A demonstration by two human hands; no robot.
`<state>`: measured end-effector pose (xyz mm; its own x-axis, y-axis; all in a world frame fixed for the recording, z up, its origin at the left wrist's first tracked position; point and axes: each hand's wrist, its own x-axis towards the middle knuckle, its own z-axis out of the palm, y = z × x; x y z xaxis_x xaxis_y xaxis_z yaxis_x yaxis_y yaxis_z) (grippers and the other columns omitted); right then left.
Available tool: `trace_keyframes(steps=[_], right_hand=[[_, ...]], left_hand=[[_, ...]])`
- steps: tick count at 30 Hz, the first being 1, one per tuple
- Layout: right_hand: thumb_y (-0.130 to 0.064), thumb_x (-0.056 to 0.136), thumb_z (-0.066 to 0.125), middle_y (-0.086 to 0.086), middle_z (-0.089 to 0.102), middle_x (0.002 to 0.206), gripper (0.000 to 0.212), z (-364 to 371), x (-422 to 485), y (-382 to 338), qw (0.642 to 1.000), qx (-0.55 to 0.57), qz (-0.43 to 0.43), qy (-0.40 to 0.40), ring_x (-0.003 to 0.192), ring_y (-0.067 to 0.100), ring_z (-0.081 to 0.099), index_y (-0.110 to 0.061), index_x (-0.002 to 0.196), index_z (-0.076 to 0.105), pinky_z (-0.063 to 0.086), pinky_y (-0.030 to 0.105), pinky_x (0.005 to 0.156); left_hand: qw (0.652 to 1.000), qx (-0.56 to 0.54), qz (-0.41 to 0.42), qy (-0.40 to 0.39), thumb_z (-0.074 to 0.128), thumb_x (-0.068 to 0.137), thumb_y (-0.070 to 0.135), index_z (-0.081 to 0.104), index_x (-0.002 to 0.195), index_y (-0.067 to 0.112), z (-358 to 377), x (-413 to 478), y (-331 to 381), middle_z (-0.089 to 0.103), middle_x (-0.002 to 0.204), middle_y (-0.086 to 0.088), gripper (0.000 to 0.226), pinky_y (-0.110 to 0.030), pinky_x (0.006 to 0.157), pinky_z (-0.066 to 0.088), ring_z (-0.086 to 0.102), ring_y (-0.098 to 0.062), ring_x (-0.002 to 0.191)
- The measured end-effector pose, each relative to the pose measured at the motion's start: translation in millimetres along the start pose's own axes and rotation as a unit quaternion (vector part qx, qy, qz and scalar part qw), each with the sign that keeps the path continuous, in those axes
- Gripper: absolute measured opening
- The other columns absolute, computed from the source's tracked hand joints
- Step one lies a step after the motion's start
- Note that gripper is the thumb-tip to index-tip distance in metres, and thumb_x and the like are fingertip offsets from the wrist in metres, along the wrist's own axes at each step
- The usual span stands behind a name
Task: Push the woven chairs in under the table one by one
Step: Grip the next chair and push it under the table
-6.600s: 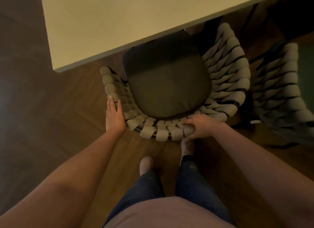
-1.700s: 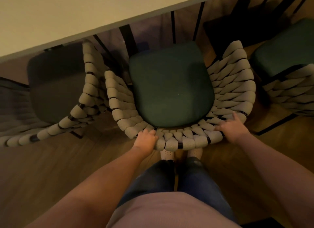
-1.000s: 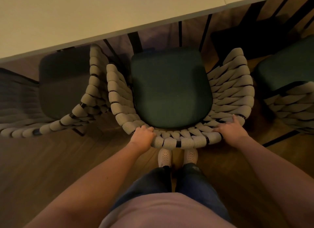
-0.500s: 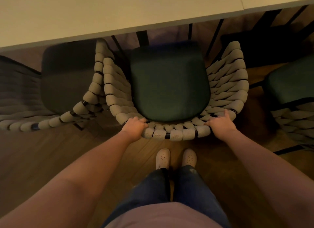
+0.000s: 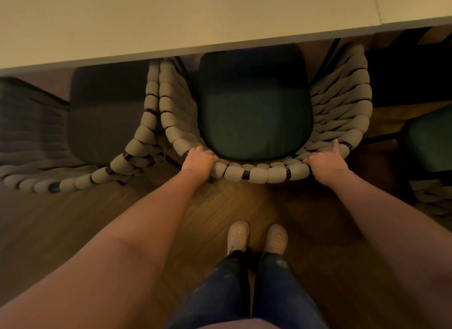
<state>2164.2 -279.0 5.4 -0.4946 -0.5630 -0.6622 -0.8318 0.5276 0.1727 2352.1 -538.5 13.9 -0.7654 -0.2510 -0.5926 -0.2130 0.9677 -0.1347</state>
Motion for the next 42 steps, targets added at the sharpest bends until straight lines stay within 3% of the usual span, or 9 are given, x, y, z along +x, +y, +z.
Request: trace_keyframes(steps=[11, 18, 24, 27, 32, 37, 42], right_hand=[[-0.022, 0.088, 0.062, -0.005, 0.062, 0.117, 0.042, -26, 25, 17, 1.000, -0.015, -0.002, 0.000, 0.119, 0.023, 0.053, -0.036, 0.128, 0.055, 0.001, 0.069, 0.112], [-0.022, 0.089, 0.062, 0.000, 0.058, 0.122, 0.043, -28, 20, 13, 1.000, -0.017, 0.003, 0.009, 0.118, 0.025, 0.053, -0.033, 0.130, 0.055, 0.003, 0.068, 0.114], [-0.014, 0.087, 0.063, 0.010, 0.038, 0.147, 0.071, -12, 7, 17, 0.994, 0.037, 0.022, 0.102, 0.142, 0.031, 0.026, -0.029, 0.149, 0.032, 0.006, 0.061, 0.117], [-0.011, 0.086, 0.062, 0.013, 0.020, 0.158, 0.084, 2, -12, 25, 0.984, 0.082, 0.062, 0.144, 0.149, 0.030, 0.009, -0.029, 0.154, 0.016, 0.003, 0.058, 0.119], [-0.012, 0.089, 0.058, 0.013, 0.008, 0.162, 0.084, 33, -61, 56, 0.961, 0.148, 0.130, 0.193, 0.150, 0.029, -0.001, -0.026, 0.155, 0.008, 0.002, 0.056, 0.119], [-0.021, 0.092, 0.057, 0.012, 0.007, 0.162, 0.078, 76, -120, 105, 0.948, 0.177, 0.178, 0.194, 0.150, 0.027, -0.004, -0.026, 0.155, 0.011, -0.001, 0.055, 0.120], [-0.033, 0.093, 0.057, 0.012, 0.010, 0.162, 0.075, 142, -188, 165, 0.947, 0.189, 0.175, 0.190, 0.150, 0.027, -0.002, -0.026, 0.155, 0.015, -0.002, 0.055, 0.120]], left_hand=[[0.999, 0.033, -0.001, -0.016, 0.060, 0.093, 0.024, 0.050, 0.135, 0.028, -19, 34, -10, 0.050, 0.133, -0.004, 0.044, -0.039, 0.101, 0.038, 0.047, -0.026, 0.120], [0.999, 0.040, -0.004, -0.021, 0.059, 0.093, 0.024, 0.050, 0.135, 0.027, -16, 36, -10, 0.051, 0.131, -0.005, 0.044, -0.040, 0.103, 0.038, 0.047, -0.027, 0.121], [0.999, 0.024, -0.004, -0.036, 0.061, 0.091, 0.019, 0.043, 0.142, 0.024, -18, 33, -9, 0.047, 0.136, -0.008, 0.054, -0.041, 0.105, 0.036, 0.042, -0.029, 0.125], [0.999, 0.006, 0.000, -0.040, 0.070, 0.084, 0.032, 0.038, 0.144, 0.022, -18, 26, -2, 0.044, 0.138, -0.009, 0.069, -0.047, 0.109, 0.032, 0.040, -0.030, 0.128], [0.995, -0.029, 0.072, 0.058, 0.068, 0.085, 0.041, 0.019, 0.153, 0.024, -21, 5, 70, 0.021, 0.157, -0.011, 0.085, -0.056, 0.118, 0.004, 0.012, -0.030, 0.147], [0.983, -0.025, 0.131, 0.127, 0.063, 0.089, 0.038, 0.005, 0.155, 0.023, -43, -11, 187, -0.004, 0.162, -0.013, 0.089, -0.054, 0.118, -0.002, -0.008, -0.032, 0.148], [0.976, -0.004, 0.175, 0.127, 0.062, 0.089, 0.039, 0.003, 0.155, 0.025, -59, -18, 301, -0.009, 0.161, -0.014, 0.090, -0.053, 0.118, -0.004, -0.012, -0.031, 0.148]])
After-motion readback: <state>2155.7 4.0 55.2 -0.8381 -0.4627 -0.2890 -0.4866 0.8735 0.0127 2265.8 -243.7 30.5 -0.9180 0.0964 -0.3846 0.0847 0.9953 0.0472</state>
